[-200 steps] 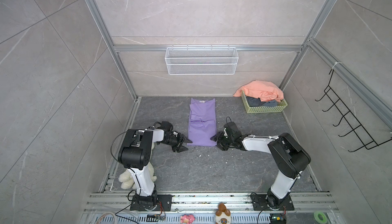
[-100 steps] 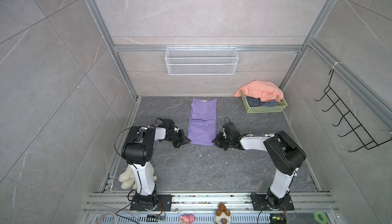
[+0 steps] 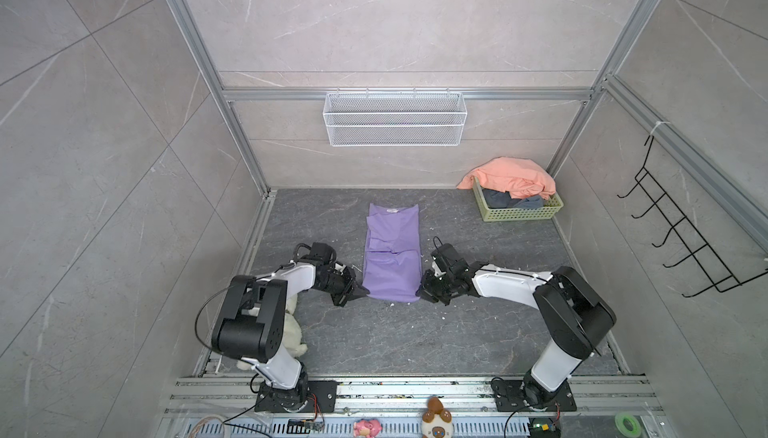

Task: Fold and stack the t-shirts
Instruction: 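Lift the folded shirt's near edge with both grippers, folding it farther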

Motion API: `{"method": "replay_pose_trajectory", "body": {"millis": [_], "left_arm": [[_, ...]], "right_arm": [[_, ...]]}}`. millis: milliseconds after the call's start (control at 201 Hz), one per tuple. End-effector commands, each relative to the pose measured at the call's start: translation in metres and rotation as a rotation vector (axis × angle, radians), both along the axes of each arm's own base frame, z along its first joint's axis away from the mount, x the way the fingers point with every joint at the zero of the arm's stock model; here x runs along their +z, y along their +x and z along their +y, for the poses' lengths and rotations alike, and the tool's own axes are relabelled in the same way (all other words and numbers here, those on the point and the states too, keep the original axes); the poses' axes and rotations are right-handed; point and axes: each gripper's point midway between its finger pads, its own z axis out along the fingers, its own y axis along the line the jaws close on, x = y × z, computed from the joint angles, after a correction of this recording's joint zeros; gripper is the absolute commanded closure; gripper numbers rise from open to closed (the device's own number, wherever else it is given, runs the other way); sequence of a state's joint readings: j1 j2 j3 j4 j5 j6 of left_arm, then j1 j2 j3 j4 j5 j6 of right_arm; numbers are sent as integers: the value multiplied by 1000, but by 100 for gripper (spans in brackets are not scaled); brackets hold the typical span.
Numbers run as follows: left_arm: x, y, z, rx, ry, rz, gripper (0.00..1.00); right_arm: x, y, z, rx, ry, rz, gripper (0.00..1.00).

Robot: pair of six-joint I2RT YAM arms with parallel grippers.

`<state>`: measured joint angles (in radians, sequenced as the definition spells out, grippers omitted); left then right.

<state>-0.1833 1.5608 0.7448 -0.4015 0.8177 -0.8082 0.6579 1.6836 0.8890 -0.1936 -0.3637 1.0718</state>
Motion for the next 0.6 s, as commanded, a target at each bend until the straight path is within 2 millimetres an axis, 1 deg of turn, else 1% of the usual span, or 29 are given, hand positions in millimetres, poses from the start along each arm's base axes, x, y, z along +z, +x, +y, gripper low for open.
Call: {"method": "replay_pose_trajectory", "body": {"millis": [0, 55, 134, 274, 338, 418, 478, 523, 592], "left_arm": [[18, -28, 5, 2, 16, 27, 100], [26, -31, 4, 14, 8, 21, 100], [37, -32, 2, 23, 12, 0, 100], [51, -20, 1, 46, 45, -41, 100], [55, -15, -2, 50, 56, -62, 100], [54, -10, -6, 59, 90, -71, 100], [54, -7, -8, 71, 100, -68, 100], [54, -4, -9, 70, 117, -76, 100], [50, -1, -10, 73, 140, -75, 100]], "right_arm": [[2, -34, -23, 42, -90, 50, 92], [11, -36, -24, 43, -79, 36, 92], [26, -32, -19, 52, -61, 14, 91], [45, -17, -1, 159, -48, -22, 92], [53, -10, 3, 223, -64, -25, 92], [63, 1, 2, 281, -76, -32, 92], [70, 6, 2, 298, -39, -14, 92], [72, 6, 5, 321, -4, -14, 92], [69, 6, 4, 344, 20, -9, 92]]}}
